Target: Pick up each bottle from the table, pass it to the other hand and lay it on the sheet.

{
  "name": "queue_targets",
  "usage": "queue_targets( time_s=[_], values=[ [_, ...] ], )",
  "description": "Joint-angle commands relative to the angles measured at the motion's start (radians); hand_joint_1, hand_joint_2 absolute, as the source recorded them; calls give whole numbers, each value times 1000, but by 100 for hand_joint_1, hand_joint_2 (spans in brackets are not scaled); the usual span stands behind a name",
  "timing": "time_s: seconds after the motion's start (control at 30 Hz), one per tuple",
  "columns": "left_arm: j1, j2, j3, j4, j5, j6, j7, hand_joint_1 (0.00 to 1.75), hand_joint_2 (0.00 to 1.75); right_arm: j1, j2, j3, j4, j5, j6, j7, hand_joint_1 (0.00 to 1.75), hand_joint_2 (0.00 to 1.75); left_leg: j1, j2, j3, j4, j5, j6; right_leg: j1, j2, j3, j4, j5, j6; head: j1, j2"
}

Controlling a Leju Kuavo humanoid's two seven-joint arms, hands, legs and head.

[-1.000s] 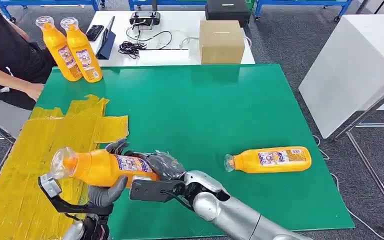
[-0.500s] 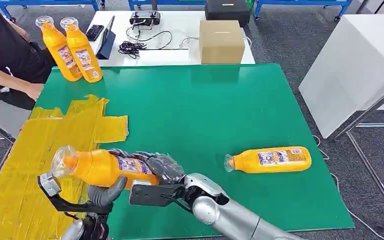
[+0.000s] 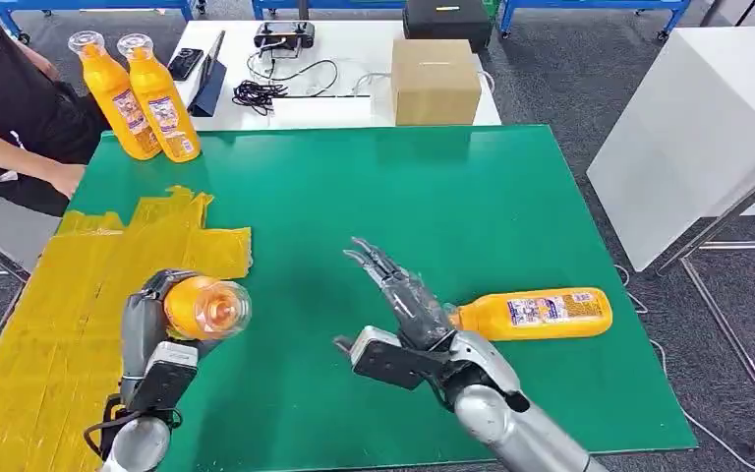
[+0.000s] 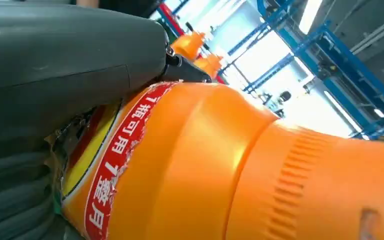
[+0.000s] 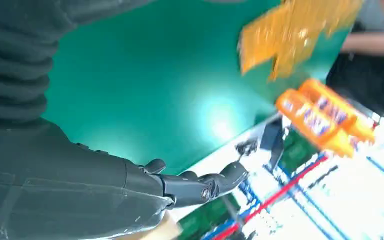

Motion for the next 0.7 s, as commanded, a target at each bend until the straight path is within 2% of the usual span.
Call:
queue_targets(
  time_s=[0.03, 0.07, 0.17, 0.27, 0.33, 0.43, 0.47, 0.53, 0.6, 0.63, 0.67, 0.7],
  values=[
    [-43, 92, 3, 117, -420, 79, 211, 175, 175, 45, -133, -155, -110, 32, -37, 13, 0, 0, 0, -2, 1, -1, 1, -1, 0, -3, 1, 0, -1, 0, 0, 0],
    [-44, 109, 1, 137, -500, 61, 260, 175, 175, 61, -164, -200, -130, 35, -29, 19, 0, 175, -1, -4, 1, -1, 1, -1, -1, -4, 1, 0, -1, 0, 0, 0],
    [-70, 160, -14, 260, -656, -64, 373, 175, 175, 117, -239, -362, -185, 32, 48, 7, 0, 175, -1, -6, 1, -1, 1, 0, -1, -6, 2, -1, -1, 1, 0, 0],
    [-117, 177, -44, 410, -723, -128, 404, 175, 175, 123, -262, -421, -191, 36, 106, 6, 0, 175, -1, -6, 1, -1, 1, 0, -1, -6, 2, -1, -1, 1, 0, 0],
    [-141, 184, -67, 490, -754, -143, 411, 175, 175, 112, -282, -422, -180, 53, 135, 13, 0, 175, -3, -4, 1, -1, 1, 0, -2, -3, 1, -1, 0, 0, 0, 0],
    [-224, 186, -125, 647, -820, -184, 439, 175, 175, 17, -387, -375, -136, 73, 199, 34, 0, 175, -3, -4, 1, -2, 1, -1, -3, -4, 2, -1, 0, 0, 0, 0],
    [-243, 177, -131, 657, -820, -191, 442, 175, 175, -20, -383, -372, -129, 62, 223, 46, 0, 175, -4, -4, 1, -1, 1, -1, -3, -4, 1, 0, 0, 1, -1, 0],
    [-250, 174, -135, 659, -821, -195, 443, 175, 175, -33, -378, -369, -128, 60, 232, 52, 0, 175, -4, -4, 1, 0, 2, 1, -4, -3, 0, 1, 0, 1, 0, 0],
    [-249, 175, -139, 652, -821, -199, 448, 175, 175, -31, -376, -361, -131, 61, 233, 57, 0, 175, -7, -9, 1, -1, 4, 3, -6, -8, 2, 2, 1, 1, -1, 0],
    [-246, 178, -142, 646, -821, -203, 451, 103, 175, -28, -377, -358, -134, 62, 232, 60, 0, 175, -6, -8, 1, -1, 5, 2, -5, -8, 1, 2, 2, 0, 0, 0],
    [-239, 186, -146, 643, -828, -215, 469, 0, 175, -8, -409, -354, -139, 84, 222, 67, 0, 175, -6, -7, 2, -2, 5, 2, -5, -8, 3, 1, 2, 0, -1, 0],
    [-249, 183, -148, 663, -829, -214, 483, 0, 175, -36, -451, -328, -137, 91, 228, 73, 0, 175, -6, -9, 5, -1, 4, 3, -5, -9, 6, 1, 1, 0, 0, 0]
  ],
)
